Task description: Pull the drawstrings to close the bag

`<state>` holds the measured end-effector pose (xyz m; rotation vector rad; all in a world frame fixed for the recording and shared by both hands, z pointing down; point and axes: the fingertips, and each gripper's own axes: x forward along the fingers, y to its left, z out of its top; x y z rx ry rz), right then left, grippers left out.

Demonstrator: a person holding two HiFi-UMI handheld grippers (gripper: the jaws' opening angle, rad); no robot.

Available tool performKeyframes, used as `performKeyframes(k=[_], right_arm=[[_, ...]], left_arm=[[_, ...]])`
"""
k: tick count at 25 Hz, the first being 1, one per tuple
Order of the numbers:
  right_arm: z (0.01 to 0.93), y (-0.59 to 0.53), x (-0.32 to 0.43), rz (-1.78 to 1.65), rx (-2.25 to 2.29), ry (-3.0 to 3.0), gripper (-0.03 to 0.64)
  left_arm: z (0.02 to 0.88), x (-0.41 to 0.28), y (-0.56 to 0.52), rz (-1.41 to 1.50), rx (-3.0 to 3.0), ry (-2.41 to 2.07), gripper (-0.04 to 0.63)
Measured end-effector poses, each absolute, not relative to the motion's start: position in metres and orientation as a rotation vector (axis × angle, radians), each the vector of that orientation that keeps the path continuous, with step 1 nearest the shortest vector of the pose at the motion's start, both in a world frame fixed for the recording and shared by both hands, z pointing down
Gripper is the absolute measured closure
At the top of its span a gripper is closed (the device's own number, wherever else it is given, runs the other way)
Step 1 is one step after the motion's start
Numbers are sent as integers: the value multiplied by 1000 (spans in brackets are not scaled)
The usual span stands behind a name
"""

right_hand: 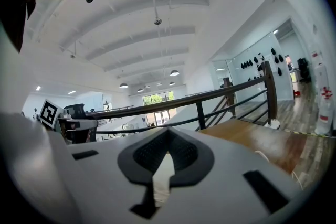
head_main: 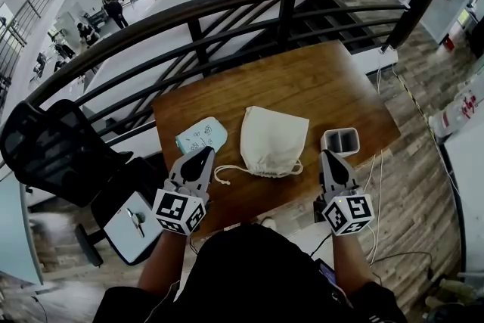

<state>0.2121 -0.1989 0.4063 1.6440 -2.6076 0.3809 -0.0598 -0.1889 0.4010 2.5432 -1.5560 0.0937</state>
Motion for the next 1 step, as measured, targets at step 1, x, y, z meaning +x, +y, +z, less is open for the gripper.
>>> performKeyframes(k=[1], right_arm=[[406, -199, 212, 381, 1642, -2608, 624]], left_arm=[[401, -59, -189, 96, 2544, -1554, 569]])
